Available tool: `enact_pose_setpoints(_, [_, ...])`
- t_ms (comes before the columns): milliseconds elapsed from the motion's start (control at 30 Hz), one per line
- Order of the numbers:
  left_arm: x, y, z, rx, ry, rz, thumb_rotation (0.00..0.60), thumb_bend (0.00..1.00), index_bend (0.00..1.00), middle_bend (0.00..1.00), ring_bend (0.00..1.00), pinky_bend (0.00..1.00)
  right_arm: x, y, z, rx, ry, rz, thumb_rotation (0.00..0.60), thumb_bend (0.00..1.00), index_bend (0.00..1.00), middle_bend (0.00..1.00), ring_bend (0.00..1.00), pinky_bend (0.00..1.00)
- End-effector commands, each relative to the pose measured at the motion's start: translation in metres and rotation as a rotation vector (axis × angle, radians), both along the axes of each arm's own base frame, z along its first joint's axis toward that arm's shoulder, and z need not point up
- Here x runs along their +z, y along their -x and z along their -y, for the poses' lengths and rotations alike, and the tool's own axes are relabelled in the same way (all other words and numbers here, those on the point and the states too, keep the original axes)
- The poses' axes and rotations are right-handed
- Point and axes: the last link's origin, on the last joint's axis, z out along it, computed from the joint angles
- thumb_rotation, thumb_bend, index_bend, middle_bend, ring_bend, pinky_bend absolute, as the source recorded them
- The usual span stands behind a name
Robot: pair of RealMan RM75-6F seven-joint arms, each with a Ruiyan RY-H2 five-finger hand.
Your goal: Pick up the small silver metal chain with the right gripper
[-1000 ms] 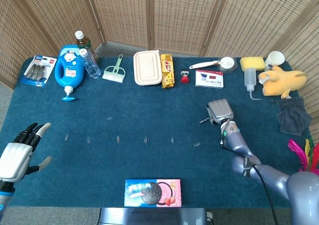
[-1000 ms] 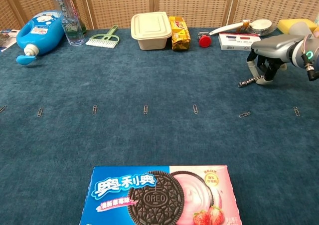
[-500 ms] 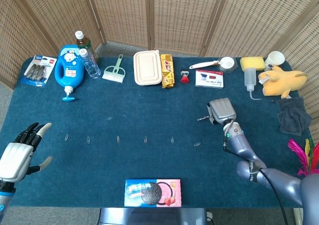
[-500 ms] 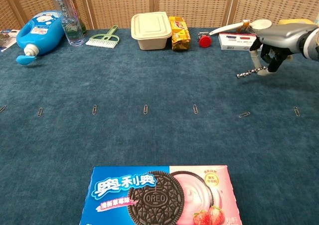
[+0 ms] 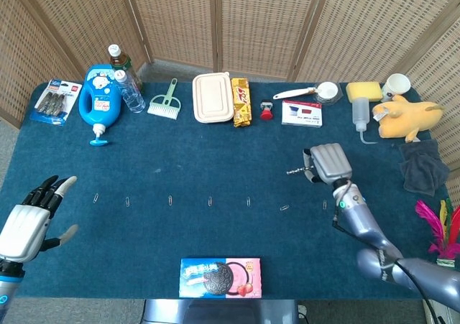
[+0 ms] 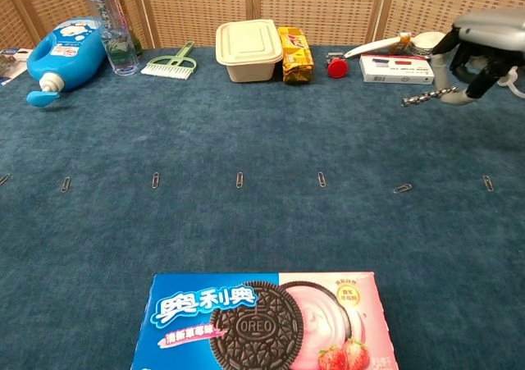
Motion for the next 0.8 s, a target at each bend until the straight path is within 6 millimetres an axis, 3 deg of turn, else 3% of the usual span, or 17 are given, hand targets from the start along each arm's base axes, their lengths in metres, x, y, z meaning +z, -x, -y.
enact_pose_setpoints(33, [-0.001,-0.001,0.000,-0.002,0.003,0.000,0.600,0.42,0.00,0.15,0.08,0.18,0.009,0.005,-0.014,0.014,0.011,-0.006,0.600,0.45,0.71,0.87,0.93,0.74])
enact_pose_setpoints(300, [-0.002,-0.004,0.000,-0.012,0.006,0.002,0.600,0.42,0.00,0.15,0.08,0.18,0.010,0.005,-0.033,0.042,0.013,-0.018,0.600,0.45,0.70,0.87,0.93,0.74])
enact_pose_setpoints(800, [0.000,0.000,0.002,-0.005,0.008,0.009,0.600,0.42,0.00,0.15,0.08,0.18,-0.028,-0.025,-0.031,0.116,-0.054,-0.047,0.600,0.45,0.70,0.87,0.93,0.74])
